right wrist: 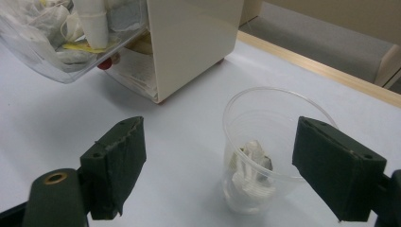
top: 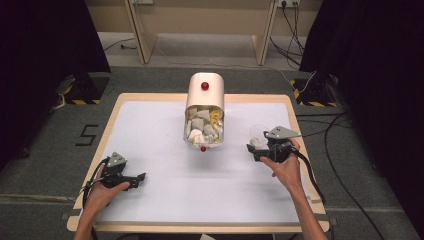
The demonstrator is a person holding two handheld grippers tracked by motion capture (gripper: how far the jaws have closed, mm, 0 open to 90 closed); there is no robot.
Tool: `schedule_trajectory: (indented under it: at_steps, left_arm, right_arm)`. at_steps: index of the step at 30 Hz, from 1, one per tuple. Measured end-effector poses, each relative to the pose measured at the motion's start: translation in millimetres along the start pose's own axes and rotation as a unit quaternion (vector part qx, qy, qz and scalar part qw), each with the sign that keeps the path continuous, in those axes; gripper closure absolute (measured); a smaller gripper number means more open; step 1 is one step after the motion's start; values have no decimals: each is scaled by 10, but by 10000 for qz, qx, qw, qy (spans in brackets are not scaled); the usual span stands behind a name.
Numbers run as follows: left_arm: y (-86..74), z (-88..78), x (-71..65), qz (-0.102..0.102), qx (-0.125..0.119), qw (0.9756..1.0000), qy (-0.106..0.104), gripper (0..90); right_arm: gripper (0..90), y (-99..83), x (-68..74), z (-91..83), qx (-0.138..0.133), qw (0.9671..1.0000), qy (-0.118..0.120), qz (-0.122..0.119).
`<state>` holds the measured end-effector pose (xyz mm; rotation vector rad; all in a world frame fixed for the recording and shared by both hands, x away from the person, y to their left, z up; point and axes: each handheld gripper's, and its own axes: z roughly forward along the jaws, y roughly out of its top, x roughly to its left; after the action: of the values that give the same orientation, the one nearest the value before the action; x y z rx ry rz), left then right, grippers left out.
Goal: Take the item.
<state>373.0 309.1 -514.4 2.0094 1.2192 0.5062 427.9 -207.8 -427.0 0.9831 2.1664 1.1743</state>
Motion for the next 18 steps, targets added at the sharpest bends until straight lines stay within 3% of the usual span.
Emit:
schedule_trajectory:
  at_steps: [8,18]
  left_arm:
    - [1,-2,-1,6,14,10000,1,56]
    - [1,-1,-4,10,16,10000,10,55]
  right_arm:
    - [188,2,-4,-76,-103,9999,-59,7]
    - [189,-122,26,-146,-61,9999,-152,-46]
